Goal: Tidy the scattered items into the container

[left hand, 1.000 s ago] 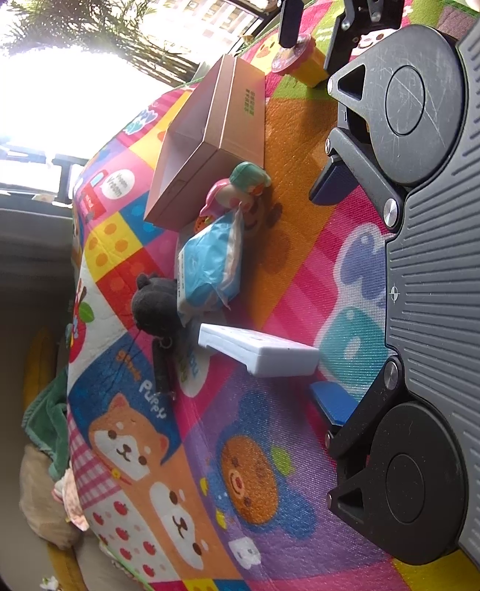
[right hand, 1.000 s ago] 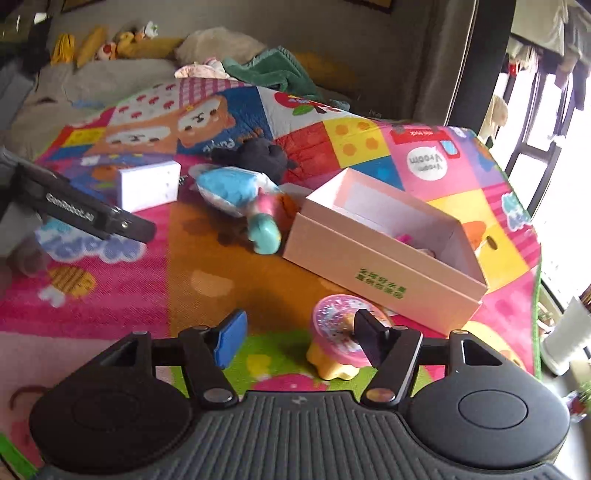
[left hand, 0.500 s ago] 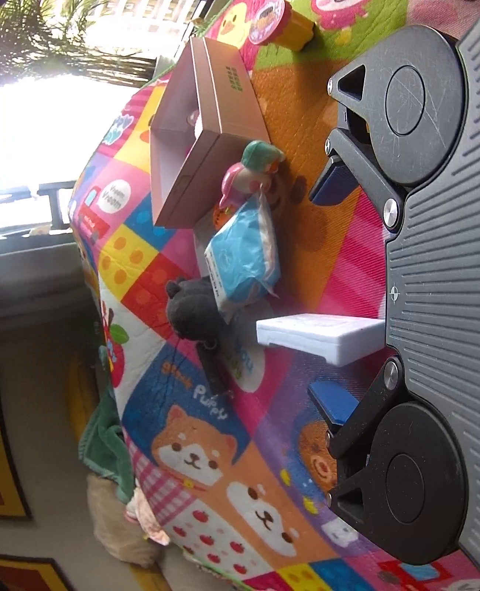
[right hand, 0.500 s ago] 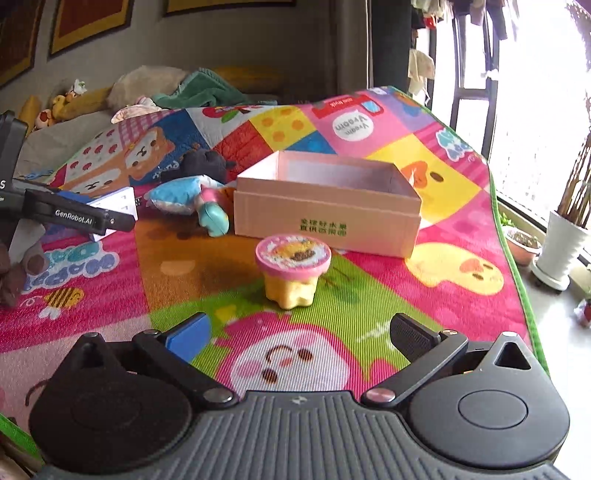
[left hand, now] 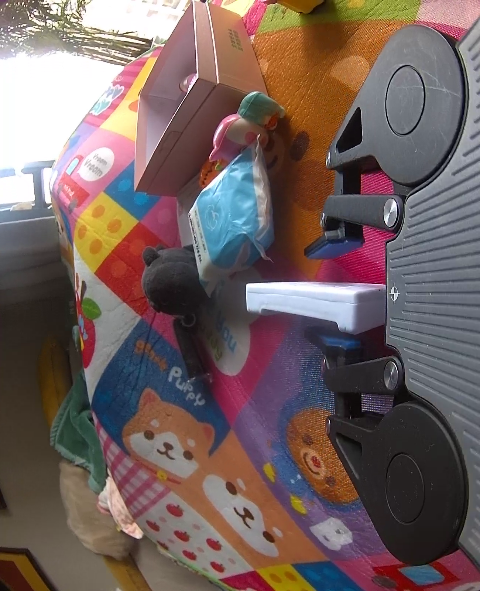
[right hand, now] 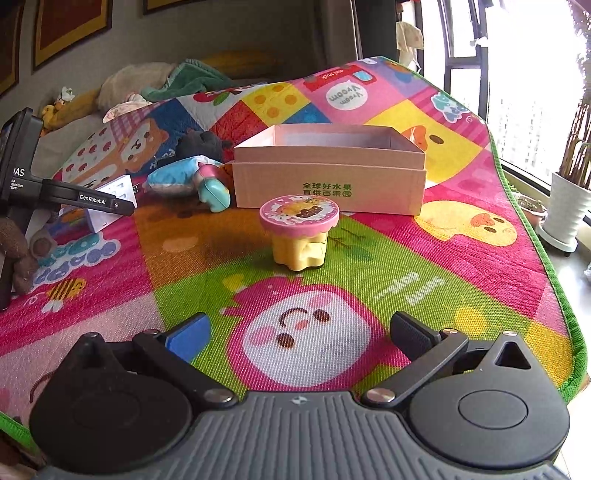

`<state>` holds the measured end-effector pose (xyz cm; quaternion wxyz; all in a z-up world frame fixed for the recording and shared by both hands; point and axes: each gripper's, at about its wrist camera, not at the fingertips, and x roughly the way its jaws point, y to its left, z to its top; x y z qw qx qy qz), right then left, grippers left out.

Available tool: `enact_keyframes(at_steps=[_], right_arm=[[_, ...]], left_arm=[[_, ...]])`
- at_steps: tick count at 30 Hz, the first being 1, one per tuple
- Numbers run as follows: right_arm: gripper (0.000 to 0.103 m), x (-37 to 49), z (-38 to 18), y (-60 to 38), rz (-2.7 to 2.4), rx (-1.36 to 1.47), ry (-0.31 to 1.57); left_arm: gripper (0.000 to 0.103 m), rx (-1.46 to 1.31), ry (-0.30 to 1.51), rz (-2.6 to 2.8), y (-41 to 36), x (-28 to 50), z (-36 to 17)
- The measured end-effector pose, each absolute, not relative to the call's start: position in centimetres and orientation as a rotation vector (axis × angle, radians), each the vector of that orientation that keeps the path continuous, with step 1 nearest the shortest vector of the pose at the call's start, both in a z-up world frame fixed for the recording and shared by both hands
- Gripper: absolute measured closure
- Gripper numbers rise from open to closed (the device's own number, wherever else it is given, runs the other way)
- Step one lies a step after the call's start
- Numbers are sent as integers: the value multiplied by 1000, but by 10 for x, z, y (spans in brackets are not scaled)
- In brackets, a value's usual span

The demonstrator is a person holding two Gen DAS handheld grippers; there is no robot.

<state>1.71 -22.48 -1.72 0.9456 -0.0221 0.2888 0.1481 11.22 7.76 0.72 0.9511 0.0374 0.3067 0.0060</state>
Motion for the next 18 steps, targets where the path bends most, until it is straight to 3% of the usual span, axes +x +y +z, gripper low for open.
enact_keyframes(at_steps=[6,11,12,13,14,15,16,18], right_arm=[[0,14,-20,-223,293,-62,564],[0,14,-20,-222,291,-66,562],[0,14,-20,-222,291,-66,562],[0,14,-20,-222,290,-65,562],[0,14,-20,-222,290,-64,561],[0,14,-20,-223,289,-63,559],[0,13,-20,-223,288,-63,557],[0,13,-20,-222,286,-63,555]], left_arm=[[77,50,614,-104,67,96,13],[74,26,632,-284,49,69,14],[63,25,638,-317,44,64,13],[43,25,640,-338,41,59,13],[34,29,638,-346,37,55,12],[10,34,642,-337,34,51,12],[0,37,645,-311,31,49,12],[0,34,655,-282,27,46,11]])
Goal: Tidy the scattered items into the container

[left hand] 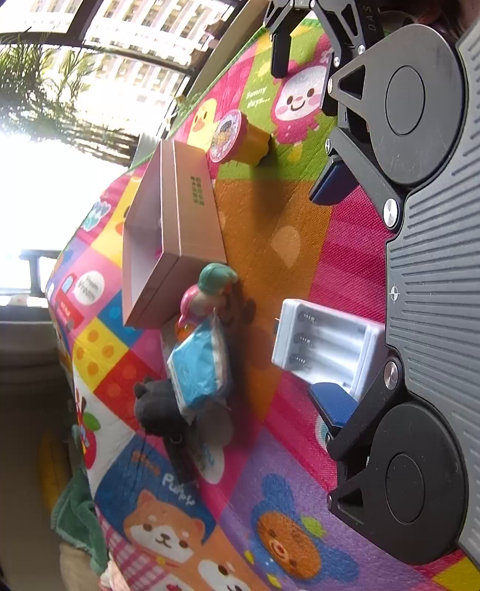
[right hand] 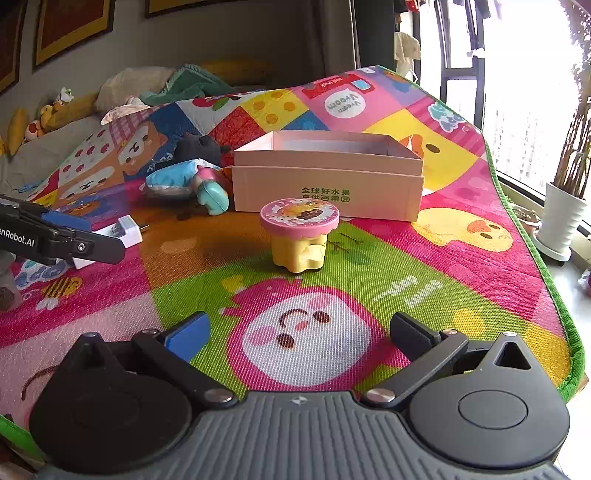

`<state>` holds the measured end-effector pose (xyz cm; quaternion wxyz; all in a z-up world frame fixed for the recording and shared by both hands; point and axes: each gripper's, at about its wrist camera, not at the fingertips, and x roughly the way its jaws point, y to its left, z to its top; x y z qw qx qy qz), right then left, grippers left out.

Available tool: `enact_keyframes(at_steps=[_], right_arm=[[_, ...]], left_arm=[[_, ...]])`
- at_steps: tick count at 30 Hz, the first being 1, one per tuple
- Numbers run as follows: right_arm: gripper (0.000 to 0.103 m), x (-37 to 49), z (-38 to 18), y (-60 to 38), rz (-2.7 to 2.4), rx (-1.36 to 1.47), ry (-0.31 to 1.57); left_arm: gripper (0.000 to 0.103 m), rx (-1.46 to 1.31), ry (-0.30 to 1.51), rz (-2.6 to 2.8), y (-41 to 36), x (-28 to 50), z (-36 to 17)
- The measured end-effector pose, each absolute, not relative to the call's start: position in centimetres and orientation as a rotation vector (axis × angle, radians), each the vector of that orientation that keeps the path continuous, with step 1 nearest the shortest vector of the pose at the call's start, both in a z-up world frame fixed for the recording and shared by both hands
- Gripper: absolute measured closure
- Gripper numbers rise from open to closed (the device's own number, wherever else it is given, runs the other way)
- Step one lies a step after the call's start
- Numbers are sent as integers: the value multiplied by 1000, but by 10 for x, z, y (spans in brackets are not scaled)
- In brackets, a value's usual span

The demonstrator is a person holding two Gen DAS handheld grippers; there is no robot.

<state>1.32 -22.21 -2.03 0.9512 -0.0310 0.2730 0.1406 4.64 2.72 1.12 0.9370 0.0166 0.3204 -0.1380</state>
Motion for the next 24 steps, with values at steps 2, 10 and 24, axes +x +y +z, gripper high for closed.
enact_keyframes(at_steps=[2,10,24], right_arm=[[0,13,-20,-222,282,-63,554],[0,10,-22,-221,268,-64,541],[0,5,-25,-221,263,-61,509]], left_arm=[[0,37,670,-271,24,45,11],[0,83,644,-81,31,38,12],[0,127,744,-214,18,82,3]])
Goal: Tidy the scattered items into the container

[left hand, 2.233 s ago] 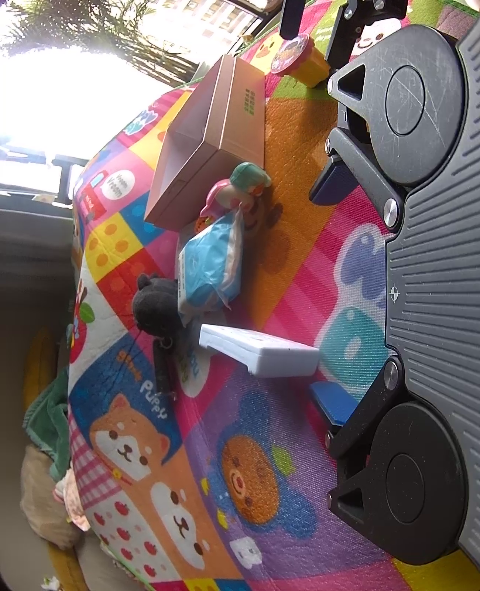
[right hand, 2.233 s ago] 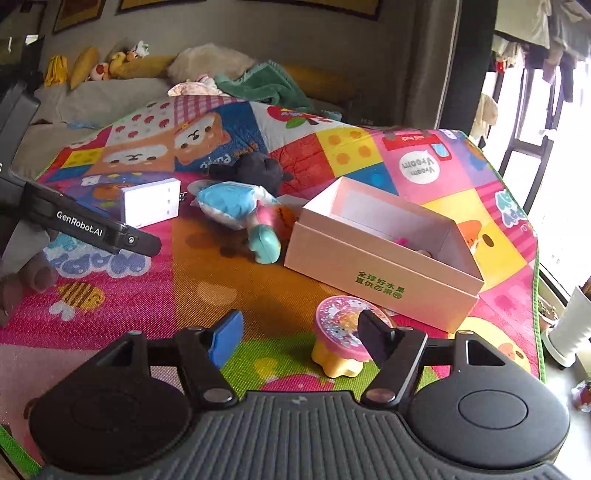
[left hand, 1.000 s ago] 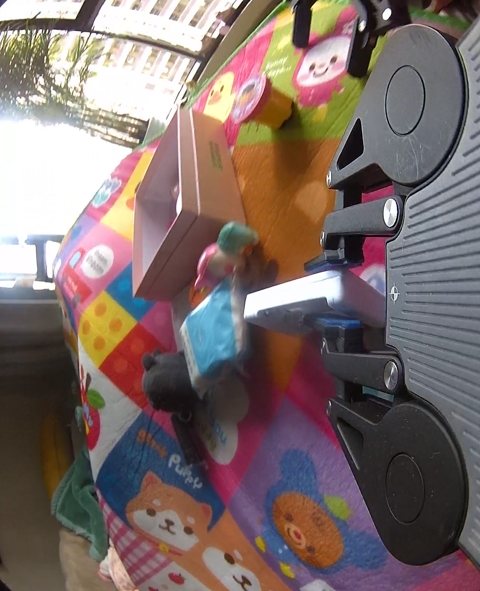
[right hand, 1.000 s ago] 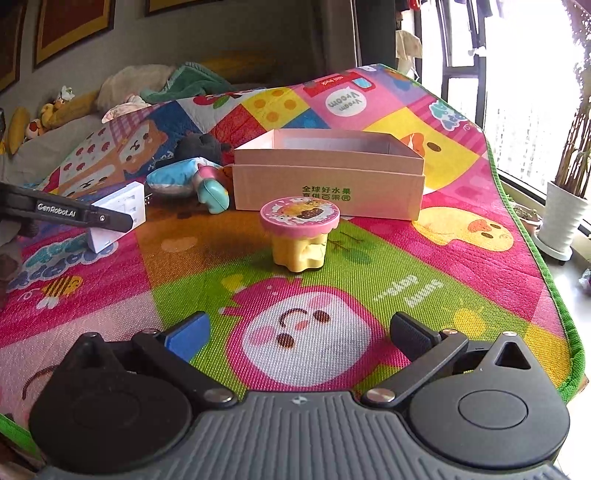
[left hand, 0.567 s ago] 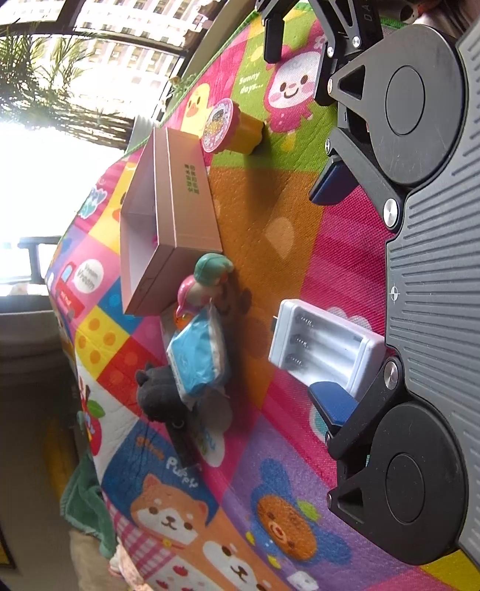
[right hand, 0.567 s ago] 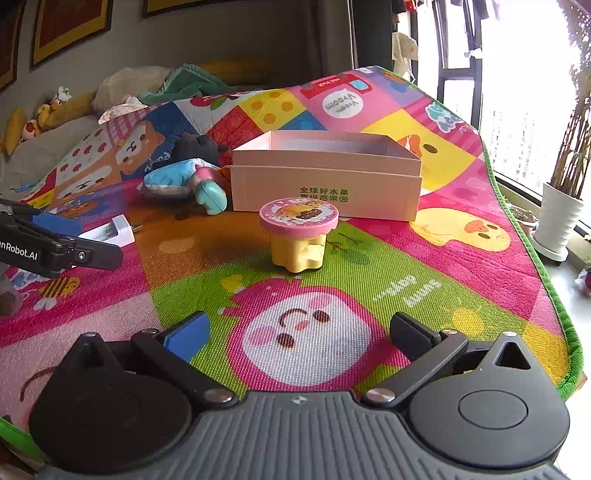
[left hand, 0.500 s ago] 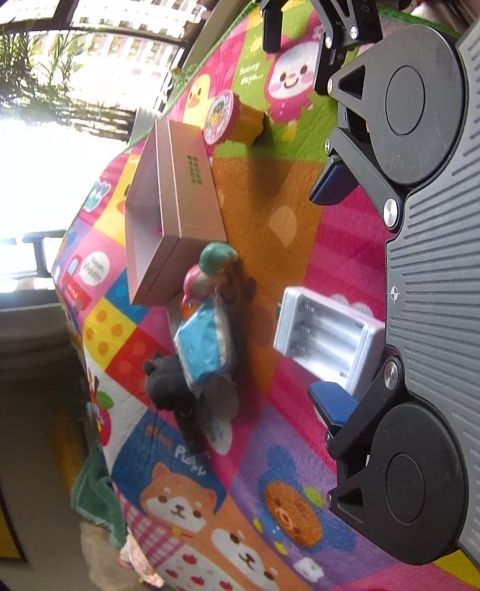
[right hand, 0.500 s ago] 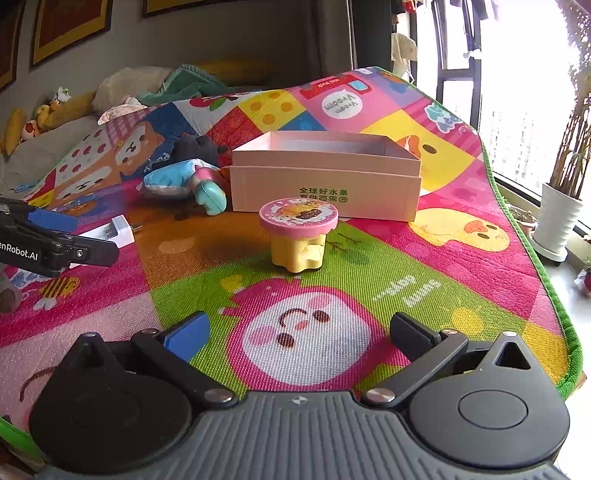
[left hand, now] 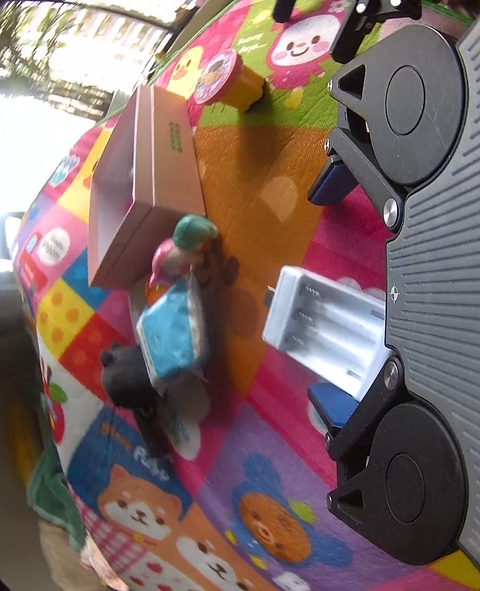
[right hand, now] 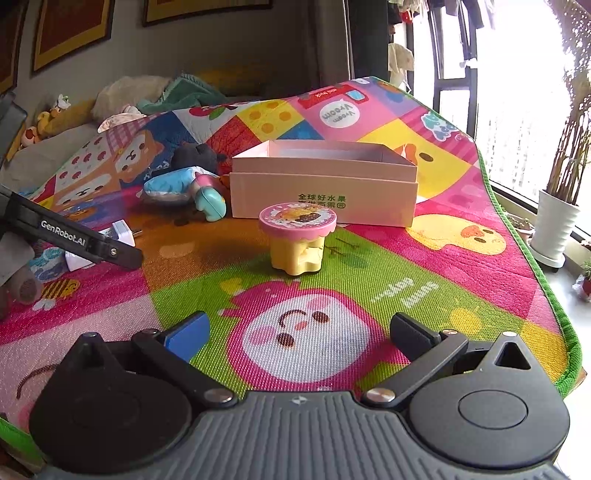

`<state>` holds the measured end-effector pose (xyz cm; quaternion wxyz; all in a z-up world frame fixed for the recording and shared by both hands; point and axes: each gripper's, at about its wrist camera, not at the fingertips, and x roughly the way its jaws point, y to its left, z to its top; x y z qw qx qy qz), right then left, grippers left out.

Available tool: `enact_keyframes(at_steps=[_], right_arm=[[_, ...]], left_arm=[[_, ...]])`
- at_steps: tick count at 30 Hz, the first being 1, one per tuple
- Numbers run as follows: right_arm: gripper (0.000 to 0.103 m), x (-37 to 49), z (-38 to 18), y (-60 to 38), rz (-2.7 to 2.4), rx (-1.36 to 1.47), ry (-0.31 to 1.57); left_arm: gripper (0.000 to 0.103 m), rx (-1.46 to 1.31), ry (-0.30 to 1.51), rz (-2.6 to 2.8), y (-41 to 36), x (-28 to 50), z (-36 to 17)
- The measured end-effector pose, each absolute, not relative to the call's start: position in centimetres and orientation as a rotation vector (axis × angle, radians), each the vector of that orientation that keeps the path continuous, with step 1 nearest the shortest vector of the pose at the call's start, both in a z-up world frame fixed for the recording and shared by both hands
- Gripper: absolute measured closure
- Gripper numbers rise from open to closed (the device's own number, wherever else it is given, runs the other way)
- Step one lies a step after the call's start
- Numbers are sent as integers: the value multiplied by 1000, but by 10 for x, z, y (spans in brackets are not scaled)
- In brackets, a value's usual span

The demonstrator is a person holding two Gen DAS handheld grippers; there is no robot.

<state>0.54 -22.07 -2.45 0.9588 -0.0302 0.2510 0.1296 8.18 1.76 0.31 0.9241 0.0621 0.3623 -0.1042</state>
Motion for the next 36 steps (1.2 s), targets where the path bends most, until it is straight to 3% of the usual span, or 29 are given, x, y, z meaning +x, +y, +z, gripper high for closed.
enact_keyframes(at_steps=[15,23,32,36], right_arm=[[0,8,-22,-220,263,-72,536],[0,-5,-23,-221,262,-81,513],[0,15,-9,-225,339,-102,624],[0,28,9,-216,323,-158,536]], left_arm=[[0,85,786,-210,6,76,3],[0,142,723,-145,10,60,3],[0,11,722,-158,33,58,3],[0,5,715,-158,34,57,2]])
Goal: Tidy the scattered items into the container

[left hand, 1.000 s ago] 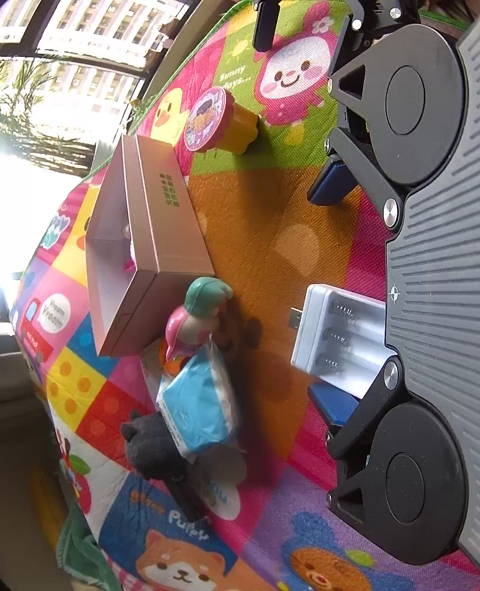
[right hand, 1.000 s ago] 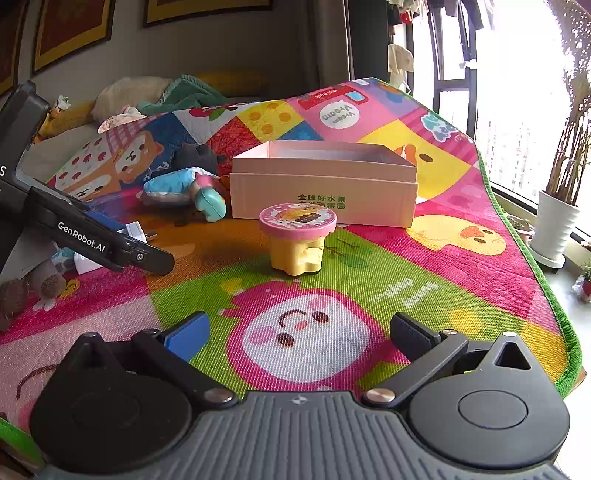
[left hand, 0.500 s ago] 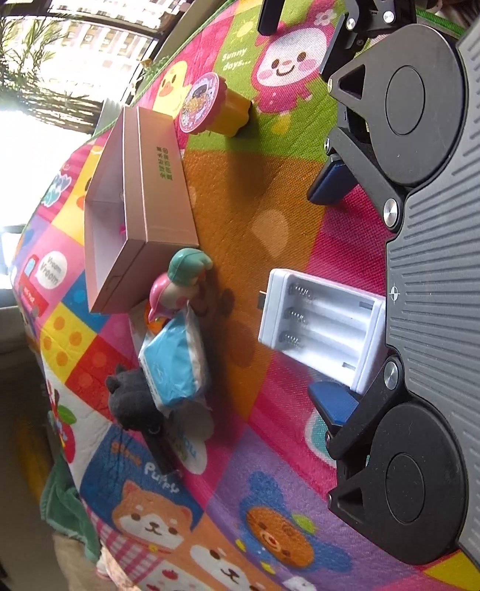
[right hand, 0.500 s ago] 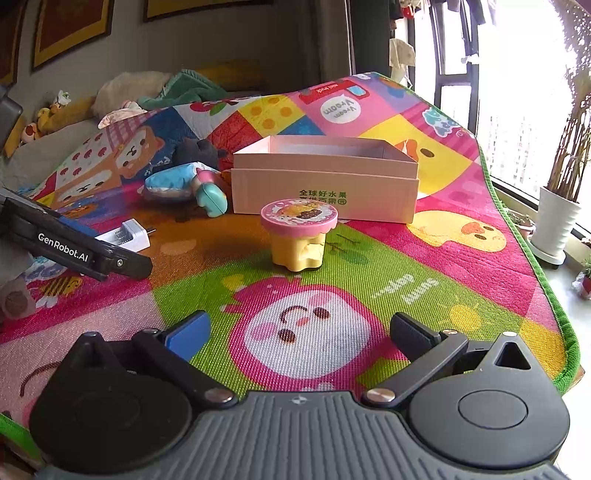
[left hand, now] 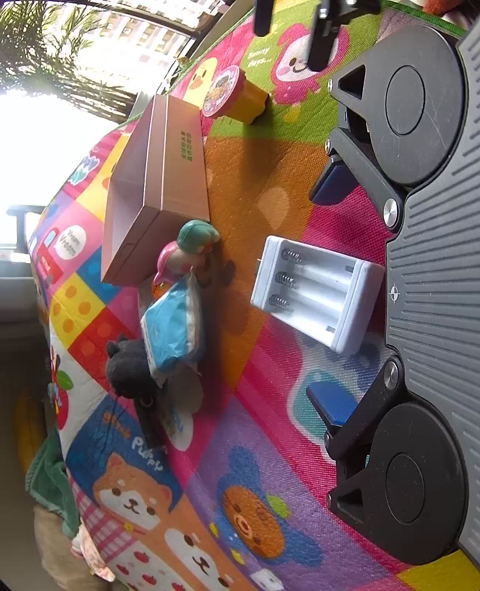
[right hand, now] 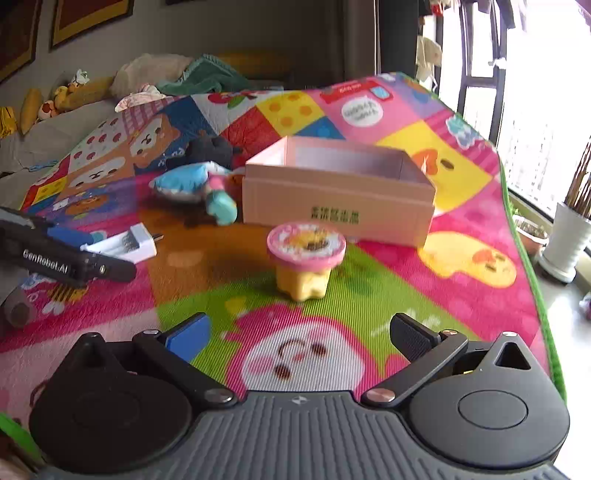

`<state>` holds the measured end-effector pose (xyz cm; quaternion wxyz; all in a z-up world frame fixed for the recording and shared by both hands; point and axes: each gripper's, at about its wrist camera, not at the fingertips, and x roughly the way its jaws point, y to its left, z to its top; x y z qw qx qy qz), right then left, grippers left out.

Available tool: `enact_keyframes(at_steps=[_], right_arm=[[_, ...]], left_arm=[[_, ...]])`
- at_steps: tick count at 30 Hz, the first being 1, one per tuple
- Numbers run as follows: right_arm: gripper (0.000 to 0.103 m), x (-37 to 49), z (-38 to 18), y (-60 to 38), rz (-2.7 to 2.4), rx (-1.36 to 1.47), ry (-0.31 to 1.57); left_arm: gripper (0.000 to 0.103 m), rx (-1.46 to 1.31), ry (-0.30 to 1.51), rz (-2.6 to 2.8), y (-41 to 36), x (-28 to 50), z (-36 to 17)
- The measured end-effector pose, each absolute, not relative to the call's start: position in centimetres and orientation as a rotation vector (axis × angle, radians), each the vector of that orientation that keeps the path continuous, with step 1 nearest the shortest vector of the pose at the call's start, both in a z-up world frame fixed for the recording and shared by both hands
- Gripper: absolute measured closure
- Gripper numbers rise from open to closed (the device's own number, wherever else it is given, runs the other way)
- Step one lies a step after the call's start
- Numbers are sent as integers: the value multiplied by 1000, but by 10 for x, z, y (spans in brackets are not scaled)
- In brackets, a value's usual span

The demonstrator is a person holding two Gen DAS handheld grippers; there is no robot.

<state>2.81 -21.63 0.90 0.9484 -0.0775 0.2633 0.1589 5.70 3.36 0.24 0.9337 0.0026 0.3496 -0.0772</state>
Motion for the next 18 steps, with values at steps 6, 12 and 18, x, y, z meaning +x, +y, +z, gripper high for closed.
enact_keyframes(at_steps=[6,12,18], right_arm=[[10,73,18,-200,327,-158,525],[15,83,12,-196,327,-148,534],[3,74,12,-192,316,-186,482]], left_arm=[[0,89,741,-190,29,53,2],[0,216,719,-34,61,53,8],[0,42,736,-29,93,59,16]])
